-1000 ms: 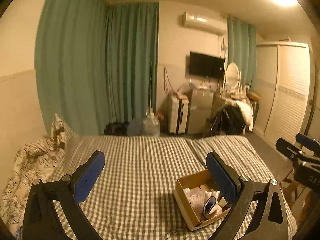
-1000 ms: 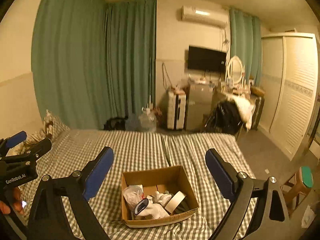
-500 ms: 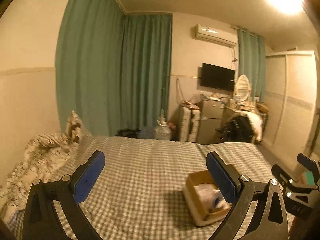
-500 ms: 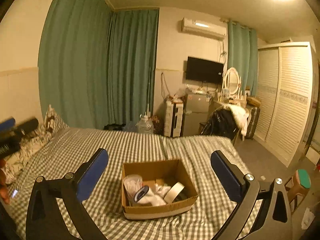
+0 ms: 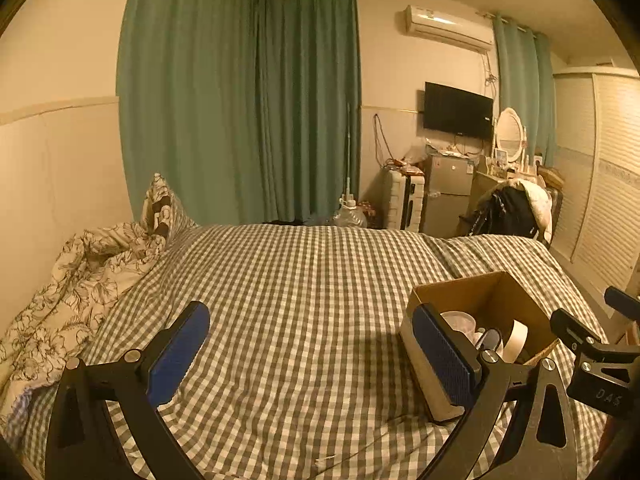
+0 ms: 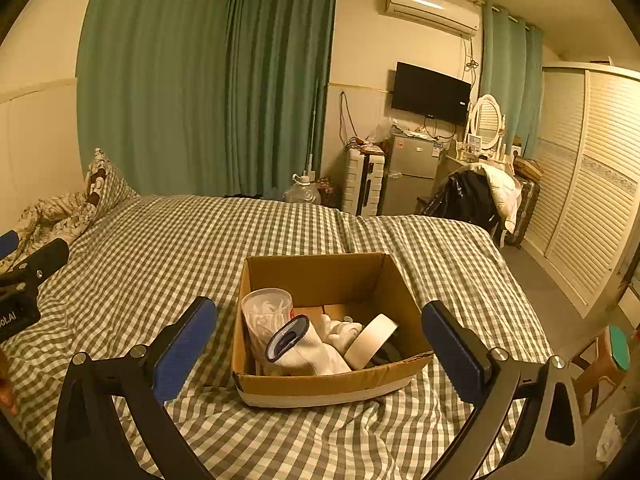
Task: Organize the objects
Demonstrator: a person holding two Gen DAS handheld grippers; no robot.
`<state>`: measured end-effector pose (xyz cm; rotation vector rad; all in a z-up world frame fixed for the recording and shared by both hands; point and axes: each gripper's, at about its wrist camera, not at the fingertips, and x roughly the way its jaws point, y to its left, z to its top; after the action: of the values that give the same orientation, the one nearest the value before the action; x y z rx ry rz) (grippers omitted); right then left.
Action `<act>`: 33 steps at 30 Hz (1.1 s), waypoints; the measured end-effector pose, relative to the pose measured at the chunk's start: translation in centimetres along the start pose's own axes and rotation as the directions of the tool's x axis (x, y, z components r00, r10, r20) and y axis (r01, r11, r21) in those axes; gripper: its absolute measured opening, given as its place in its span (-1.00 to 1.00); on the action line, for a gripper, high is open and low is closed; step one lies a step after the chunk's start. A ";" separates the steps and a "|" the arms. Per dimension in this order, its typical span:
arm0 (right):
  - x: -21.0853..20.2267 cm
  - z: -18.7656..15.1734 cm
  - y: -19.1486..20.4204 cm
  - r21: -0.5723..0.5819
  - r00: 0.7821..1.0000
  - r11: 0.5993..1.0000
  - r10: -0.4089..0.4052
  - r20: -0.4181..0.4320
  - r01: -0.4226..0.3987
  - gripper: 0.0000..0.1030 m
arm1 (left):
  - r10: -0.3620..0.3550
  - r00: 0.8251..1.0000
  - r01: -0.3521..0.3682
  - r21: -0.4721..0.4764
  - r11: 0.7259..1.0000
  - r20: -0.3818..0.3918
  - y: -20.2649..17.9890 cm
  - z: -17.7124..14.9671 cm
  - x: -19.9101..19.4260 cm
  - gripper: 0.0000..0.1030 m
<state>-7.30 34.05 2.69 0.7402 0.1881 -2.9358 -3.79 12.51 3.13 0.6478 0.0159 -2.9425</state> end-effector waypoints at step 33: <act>-0.4 0.0 0.4 0.003 1.000 1.000 -0.010 0.017 0.010 0.99 | -0.009 0.999 0.009 0.010 1.000 -0.032 0.0 0.0 -0.2 1.00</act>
<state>-6.89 33.73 2.87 0.7162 0.1862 -2.9517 -3.65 12.54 3.18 0.6976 0.0069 -2.9424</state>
